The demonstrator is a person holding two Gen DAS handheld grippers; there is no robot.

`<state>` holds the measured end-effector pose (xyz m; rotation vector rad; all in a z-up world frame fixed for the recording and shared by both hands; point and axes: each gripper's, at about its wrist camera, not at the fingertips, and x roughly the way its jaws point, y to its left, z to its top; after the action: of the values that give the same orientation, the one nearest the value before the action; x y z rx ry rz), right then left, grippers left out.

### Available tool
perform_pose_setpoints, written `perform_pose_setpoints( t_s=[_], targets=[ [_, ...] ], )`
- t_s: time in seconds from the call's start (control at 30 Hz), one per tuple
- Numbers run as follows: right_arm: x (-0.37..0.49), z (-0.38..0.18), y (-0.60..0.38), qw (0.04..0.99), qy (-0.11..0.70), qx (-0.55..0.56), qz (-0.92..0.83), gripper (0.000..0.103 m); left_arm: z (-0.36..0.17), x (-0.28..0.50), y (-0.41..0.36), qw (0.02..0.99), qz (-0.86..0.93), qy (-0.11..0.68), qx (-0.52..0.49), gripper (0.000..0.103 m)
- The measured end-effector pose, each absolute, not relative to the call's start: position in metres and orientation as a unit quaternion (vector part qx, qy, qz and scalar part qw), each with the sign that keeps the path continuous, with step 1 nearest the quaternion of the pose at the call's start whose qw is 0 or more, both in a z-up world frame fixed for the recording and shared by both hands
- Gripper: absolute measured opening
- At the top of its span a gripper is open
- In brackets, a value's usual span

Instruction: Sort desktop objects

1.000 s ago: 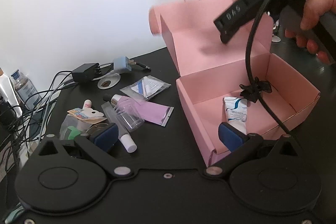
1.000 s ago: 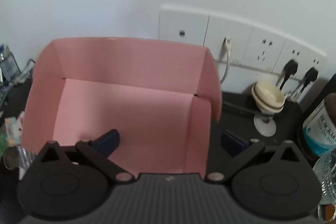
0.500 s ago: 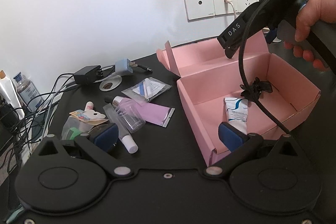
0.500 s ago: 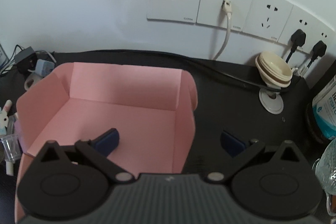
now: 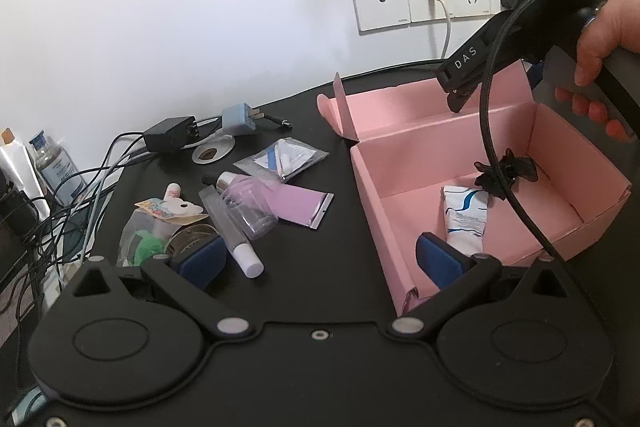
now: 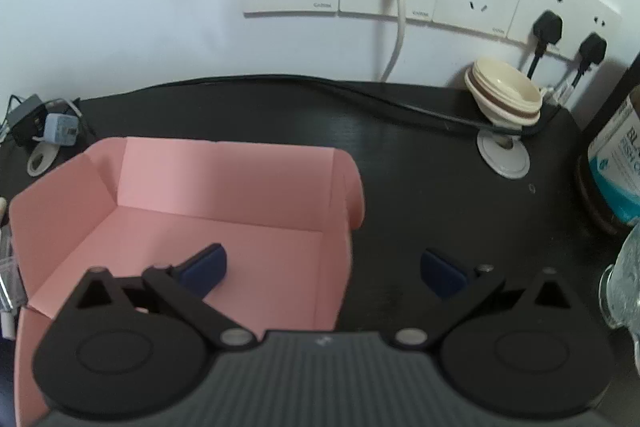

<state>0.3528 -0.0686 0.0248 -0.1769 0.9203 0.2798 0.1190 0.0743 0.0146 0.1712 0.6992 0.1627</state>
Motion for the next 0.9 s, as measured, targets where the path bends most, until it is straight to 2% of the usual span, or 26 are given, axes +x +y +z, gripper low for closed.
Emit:
perform_pose_setpoints(
  t_s=[0.5,0.63,0.9],
  targets=[
    [0.348,0.026,-0.075,0.881,0.447,-0.062,0.141,0.102,0.014,0.117,0.070,0.932,0.070,0.346,0.086,0.103],
    [0.337,0.044,-0.096,0.894,0.420,-0.008,0.157,0.102,0.014,0.119,0.072,0.932,0.068,0.346,0.082,0.103],
    [0.294,0.064,-0.127,0.907,0.364,-0.055,0.206,0.102,0.013,0.123,0.074,0.933,0.061,0.348,0.069,0.103]
  ],
)
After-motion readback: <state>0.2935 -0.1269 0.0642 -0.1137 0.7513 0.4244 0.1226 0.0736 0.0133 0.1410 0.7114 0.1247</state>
